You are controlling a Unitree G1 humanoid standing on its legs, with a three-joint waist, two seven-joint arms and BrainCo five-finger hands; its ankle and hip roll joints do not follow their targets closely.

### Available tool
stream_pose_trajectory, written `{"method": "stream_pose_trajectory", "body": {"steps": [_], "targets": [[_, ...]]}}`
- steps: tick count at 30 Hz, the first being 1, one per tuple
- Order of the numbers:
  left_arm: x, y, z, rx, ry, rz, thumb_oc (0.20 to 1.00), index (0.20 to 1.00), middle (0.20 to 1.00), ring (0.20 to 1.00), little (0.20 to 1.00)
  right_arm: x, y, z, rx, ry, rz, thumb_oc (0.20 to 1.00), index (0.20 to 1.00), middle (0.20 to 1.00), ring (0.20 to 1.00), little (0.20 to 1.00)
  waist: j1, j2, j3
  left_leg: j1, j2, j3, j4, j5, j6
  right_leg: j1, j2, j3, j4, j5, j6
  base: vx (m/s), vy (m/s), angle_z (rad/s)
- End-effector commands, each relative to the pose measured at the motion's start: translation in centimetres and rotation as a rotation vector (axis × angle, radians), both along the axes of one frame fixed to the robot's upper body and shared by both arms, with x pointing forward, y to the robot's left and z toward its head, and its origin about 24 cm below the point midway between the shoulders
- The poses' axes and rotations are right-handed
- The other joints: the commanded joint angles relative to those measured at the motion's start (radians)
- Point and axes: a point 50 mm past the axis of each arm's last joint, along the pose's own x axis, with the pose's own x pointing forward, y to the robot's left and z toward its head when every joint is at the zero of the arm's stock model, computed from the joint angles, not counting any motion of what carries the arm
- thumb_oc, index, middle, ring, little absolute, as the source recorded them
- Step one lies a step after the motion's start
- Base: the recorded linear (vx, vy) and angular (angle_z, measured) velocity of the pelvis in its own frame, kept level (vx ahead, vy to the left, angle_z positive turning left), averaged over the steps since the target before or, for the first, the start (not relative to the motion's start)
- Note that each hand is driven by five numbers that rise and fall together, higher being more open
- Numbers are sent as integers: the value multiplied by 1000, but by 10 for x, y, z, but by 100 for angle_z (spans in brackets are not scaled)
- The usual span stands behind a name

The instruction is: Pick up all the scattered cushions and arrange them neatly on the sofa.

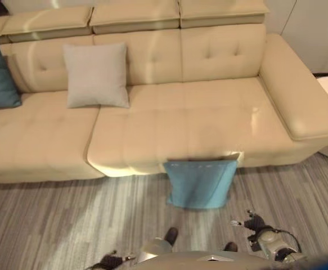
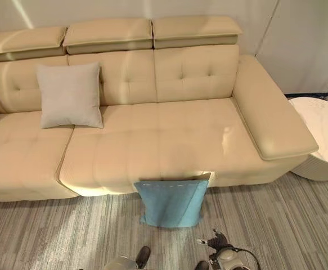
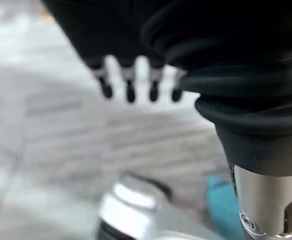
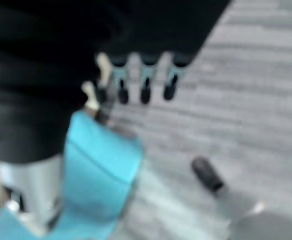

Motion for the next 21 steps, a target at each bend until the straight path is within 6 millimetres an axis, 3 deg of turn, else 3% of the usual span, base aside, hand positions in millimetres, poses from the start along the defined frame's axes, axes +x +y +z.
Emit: {"method": "stream_pose_trajectory", "body": {"steps": [1, 4, 5, 8, 16, 20, 21], "targets": [[39, 13, 11, 42, -107, 44, 1000, 1000, 1000, 1000, 1000, 22, -5, 11, -40, -79, 45, 1000, 1000, 1000, 1000, 1000, 22, -46, 34, -45, 18, 86, 40, -42, -45, -22, -4, -9, 10, -2, 68, 71, -120, 39], [41, 11, 11, 34, -122, 64, 1000, 1000, 1000, 1000, 1000, 28, -7, 14, -50, -93, 47, 1000, 1000, 1000, 1000, 1000, 26, -50, 47, -90, 31, 196, 100, -40, -19, -1, 1, -53, 10, -25, 59, 25, -44, 39], [37, 10, 10, 25, -109, 67, 1000, 1000, 1000, 1000, 1000, 26, -8, 13, -47, -85, 39, 1000, 1000, 1000, 1000, 1000, 19, -49, 45, -107, 21, 282, 97, -33, 5, 5, 10, -77, 10, -35, 56, 117, -47, 43], [29, 11, 8, 19, -84, 64, 1000, 1000, 1000, 1000, 1000, 21, -8, 11, -40, -68, 27, 1000, 1000, 1000, 1000, 1000, 19, -47, 31, -100, -3, 353, 54, -41, 12, 12, 32, -74, 10, -66, 57, 135, 13, 59], [17, 23, 9, 41, -39, 55, 1000, 1000, 1000, 1000, 1000, 17, 5, 6, -11, -54, 67, 1000, 1000, 1000, 1000, 1000, 46, -76, 31, -62, -33, 289, 58, -77, 30, 61, 31, -95, 23, -64, 50, 88, 92, 9], [20, 28, 11, 54, -44, 50, 1000, 1000, 1000, 1000, 1000, 23, 12, 7, 5, -65, 88, 1000, 1000, 1000, 1000, 1000, 42, -77, 52, -62, -54, 276, 99, -95, 66, 11, -17, -85, 166, -54, 55, -21, 251, -4], [21, 31, 12, 62, -44, 44, 1000, 1000, 1000, 1000, 1000, 27, 17, 7, 10, -67, 119, 1000, 1000, 1000, 1000, 1000, 26, -56, 74, -52, -57, 256, 126, -107, 87, -33, -42, -46, 291, -42, 62, -3, 184, -10]]}}
